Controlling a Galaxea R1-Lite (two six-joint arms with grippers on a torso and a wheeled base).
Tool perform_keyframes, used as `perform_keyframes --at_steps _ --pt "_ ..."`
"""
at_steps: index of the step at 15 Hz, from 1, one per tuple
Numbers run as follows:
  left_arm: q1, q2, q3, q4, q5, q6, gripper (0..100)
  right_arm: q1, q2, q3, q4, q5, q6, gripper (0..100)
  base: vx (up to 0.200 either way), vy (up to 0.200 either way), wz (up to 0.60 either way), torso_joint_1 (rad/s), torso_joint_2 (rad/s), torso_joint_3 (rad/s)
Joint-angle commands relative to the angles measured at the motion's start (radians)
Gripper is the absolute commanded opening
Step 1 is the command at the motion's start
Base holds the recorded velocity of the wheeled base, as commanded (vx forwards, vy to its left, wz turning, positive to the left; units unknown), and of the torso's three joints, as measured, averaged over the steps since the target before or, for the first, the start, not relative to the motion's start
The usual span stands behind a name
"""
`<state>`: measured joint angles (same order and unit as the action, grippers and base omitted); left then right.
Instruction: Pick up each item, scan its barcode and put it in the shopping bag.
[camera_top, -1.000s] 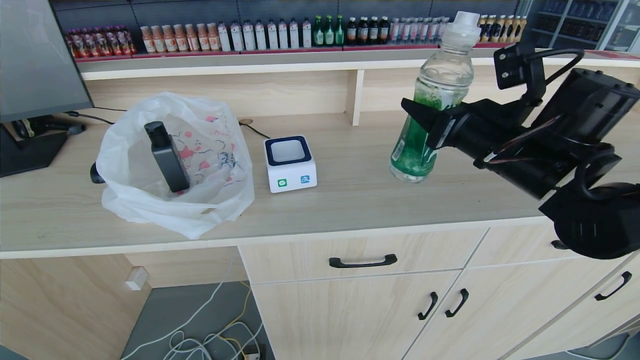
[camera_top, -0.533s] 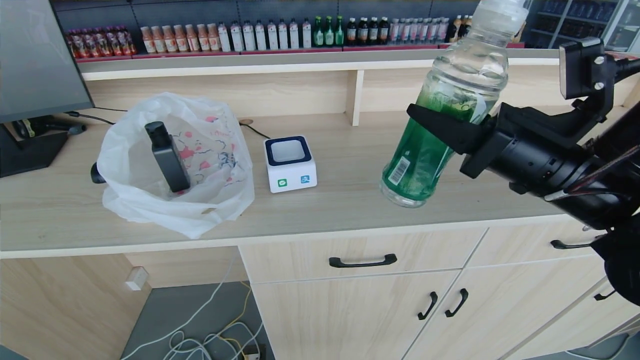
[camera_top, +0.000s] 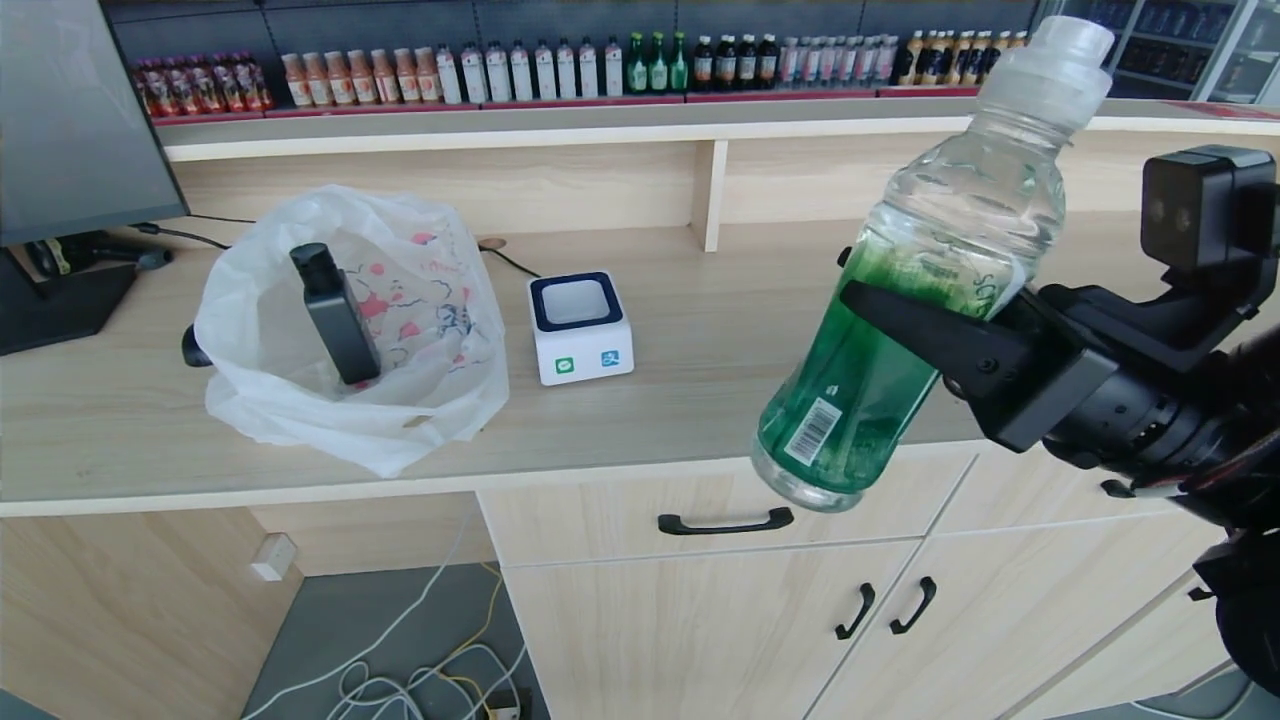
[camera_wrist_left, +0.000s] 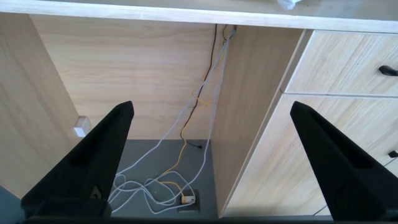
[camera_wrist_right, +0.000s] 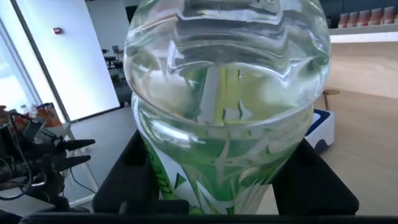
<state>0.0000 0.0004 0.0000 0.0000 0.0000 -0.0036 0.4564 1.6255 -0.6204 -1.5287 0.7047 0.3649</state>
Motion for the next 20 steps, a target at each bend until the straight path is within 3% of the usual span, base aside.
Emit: perform_keyframes --at_steps 1,6,9,20 --pt "0.0 0.0 0.0 0.0 0.0 0.001 100 0.025 0.019 0.005 -0.013 0.007 0.023 0 0.0 0.0 0.0 0.0 0.0 0.0" --pt "-0.002 0.0 0.0 0.0 0.0 0.001 100 0.082 0.043 -0.022 -0.037 0.045 0.201 0 0.0 0.0 0.0 0.0 0.0 0.0" --pt "-0.002 0.0 0.0 0.0 0.0 0.001 100 0.081 0.039 -0.027 -0.042 0.11 0.224 0 0.0 0.0 0.0 0.0 0.0 0.0" --pt "0.0 0.0 0.0 0.0 0.0 -0.001 100 0.122 -0.016 -0.024 -0.042 0.118 0.319 0 0.0 0.0 0.0 0.0 0.0 0.0"
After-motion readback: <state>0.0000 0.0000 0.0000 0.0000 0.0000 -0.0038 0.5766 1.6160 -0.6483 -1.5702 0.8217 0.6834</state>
